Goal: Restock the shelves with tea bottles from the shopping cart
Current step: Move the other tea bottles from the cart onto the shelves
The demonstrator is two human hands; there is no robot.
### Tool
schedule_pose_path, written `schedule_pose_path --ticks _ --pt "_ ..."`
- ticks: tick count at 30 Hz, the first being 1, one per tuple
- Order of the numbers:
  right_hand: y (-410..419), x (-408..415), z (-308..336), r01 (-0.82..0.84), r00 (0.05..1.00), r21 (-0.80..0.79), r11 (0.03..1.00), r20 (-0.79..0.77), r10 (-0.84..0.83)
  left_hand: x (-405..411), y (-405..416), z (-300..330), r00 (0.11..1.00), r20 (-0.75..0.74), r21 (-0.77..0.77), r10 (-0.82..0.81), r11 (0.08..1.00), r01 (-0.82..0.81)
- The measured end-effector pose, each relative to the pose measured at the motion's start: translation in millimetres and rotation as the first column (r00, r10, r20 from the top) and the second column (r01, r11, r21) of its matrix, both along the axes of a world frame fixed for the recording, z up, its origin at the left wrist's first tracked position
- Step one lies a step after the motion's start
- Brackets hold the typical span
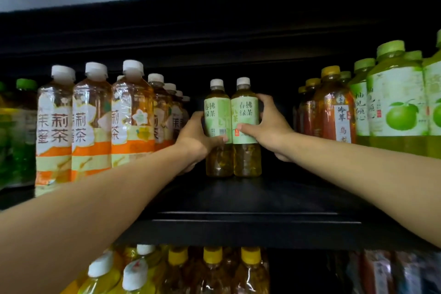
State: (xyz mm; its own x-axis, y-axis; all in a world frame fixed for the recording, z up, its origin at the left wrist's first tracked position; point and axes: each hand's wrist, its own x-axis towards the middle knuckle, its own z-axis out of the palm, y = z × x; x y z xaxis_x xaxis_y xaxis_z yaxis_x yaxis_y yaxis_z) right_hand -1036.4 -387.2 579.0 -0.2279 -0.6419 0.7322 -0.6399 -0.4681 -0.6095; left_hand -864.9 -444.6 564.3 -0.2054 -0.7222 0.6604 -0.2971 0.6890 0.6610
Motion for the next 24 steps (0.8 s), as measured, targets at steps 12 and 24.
schedule_pose_path --ticks 12,24 --pt "35 14 12 0.167 0.978 0.117 0.979 -0.144 -0.15 9 27 3 0.98 0.198 0.082 0.014 0.996 -0.031" --pt "141 41 -42 0.341 0.72 -0.013 0.94 -0.64 -0.27 63 150 -46 0.699 0.661 -0.26 0.273 0.957 -0.128"
